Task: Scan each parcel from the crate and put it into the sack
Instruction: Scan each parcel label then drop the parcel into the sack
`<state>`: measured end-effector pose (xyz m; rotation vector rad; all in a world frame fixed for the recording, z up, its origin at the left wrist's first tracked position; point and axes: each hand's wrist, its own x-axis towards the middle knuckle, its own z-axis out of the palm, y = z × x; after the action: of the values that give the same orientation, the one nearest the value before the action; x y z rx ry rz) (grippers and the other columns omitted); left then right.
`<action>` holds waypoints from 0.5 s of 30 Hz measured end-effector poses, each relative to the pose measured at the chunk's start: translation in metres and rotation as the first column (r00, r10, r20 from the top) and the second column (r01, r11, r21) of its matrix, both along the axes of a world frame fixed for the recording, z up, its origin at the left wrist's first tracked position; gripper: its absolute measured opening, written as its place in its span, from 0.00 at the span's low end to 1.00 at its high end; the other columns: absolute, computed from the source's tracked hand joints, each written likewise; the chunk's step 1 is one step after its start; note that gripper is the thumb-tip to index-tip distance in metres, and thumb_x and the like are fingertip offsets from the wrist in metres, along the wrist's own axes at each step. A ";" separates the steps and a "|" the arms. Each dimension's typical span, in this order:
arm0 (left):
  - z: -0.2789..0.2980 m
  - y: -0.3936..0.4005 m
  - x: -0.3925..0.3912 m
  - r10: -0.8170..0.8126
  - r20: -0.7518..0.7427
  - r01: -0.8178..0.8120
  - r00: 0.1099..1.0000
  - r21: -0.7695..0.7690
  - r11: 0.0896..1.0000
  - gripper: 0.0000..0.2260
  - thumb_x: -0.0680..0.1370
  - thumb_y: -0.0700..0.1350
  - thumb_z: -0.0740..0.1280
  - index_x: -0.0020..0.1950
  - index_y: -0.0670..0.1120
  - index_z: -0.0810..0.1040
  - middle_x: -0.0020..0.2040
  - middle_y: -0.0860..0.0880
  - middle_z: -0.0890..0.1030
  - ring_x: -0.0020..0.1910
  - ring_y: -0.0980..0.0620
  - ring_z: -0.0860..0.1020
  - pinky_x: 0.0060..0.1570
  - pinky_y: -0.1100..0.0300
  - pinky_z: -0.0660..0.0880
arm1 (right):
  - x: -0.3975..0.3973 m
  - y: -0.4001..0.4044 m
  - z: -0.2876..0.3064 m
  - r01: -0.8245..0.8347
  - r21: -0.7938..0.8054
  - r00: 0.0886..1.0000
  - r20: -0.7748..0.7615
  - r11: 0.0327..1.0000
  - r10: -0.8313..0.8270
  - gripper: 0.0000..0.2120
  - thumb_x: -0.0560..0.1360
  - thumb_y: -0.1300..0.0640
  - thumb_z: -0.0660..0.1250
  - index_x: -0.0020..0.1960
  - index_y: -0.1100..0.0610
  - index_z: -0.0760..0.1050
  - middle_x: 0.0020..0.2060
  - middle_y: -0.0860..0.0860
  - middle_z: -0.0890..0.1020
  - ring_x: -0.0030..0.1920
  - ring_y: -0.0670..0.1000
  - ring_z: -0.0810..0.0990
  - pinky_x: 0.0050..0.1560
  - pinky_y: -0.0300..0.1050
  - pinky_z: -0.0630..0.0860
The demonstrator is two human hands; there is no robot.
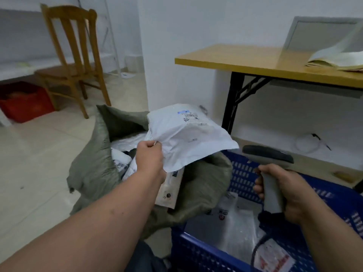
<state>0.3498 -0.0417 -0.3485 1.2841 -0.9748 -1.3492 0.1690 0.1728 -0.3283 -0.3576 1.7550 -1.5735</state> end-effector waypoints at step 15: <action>0.033 -0.116 0.063 0.174 0.518 -0.023 0.837 -0.285 0.958 0.24 0.77 0.35 0.56 0.69 0.54 0.72 0.64 0.47 0.68 0.55 0.43 0.71 0.51 0.57 0.66 | 0.059 -0.144 0.015 -0.194 -0.078 0.980 -0.056 0.978 0.190 0.05 0.76 0.60 0.68 0.46 0.62 0.77 0.29 0.55 0.79 0.27 0.52 0.80 0.28 0.44 0.74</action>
<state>0.4130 -0.1578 -0.3158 1.5107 -1.4010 -0.7388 0.2283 0.0286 -0.3138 -0.5925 1.6411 -1.5125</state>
